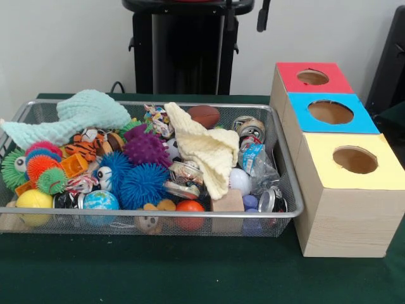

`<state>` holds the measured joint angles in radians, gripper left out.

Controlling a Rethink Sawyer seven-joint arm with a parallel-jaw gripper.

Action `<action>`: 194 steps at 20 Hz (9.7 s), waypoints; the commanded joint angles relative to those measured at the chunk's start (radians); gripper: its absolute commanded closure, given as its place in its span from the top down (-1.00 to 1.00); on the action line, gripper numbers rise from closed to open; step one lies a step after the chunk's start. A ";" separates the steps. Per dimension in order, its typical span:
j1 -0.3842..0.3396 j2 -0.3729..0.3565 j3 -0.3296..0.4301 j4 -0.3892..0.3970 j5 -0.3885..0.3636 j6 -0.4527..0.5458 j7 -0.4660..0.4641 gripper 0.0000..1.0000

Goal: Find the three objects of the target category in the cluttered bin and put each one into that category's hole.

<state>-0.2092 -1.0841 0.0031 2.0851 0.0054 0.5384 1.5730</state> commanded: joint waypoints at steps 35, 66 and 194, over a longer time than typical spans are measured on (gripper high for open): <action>-0.127 0.285 0.153 -0.256 -0.016 -0.022 0.016 1.00; -0.217 0.430 0.201 -0.339 -0.103 -0.089 -0.027 1.00; -0.161 0.921 0.205 -0.955 -0.335 -0.060 0.006 1.00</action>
<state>-0.3909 -0.3195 0.1129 1.2487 -0.2921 0.5762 1.5728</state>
